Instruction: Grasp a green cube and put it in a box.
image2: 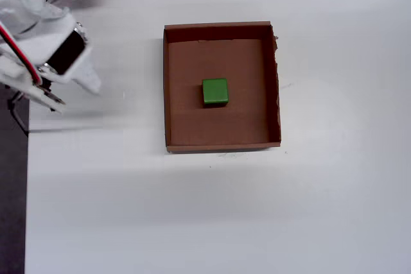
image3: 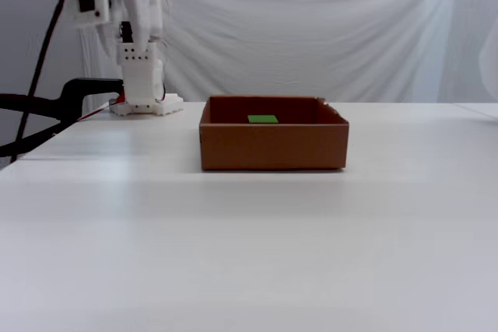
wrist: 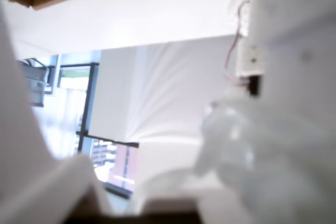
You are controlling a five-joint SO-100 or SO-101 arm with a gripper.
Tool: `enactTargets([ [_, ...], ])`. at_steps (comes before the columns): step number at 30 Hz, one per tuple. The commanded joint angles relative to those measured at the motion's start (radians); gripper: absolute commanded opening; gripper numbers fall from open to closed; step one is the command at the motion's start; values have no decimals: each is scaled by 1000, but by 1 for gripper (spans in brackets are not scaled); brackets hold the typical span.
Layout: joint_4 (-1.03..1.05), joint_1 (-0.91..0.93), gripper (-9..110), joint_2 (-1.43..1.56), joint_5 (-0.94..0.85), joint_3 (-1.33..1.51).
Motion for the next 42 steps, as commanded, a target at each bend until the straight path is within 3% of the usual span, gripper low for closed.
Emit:
enactTargets([
  [1, -41, 66, 22, 184, 3, 213],
  [8, -51, 100, 22, 580, 5, 643],
  [18, -107, 135, 22, 983, 8, 1026],
  [42, -57, 204, 22, 1094, 14, 1045],
])
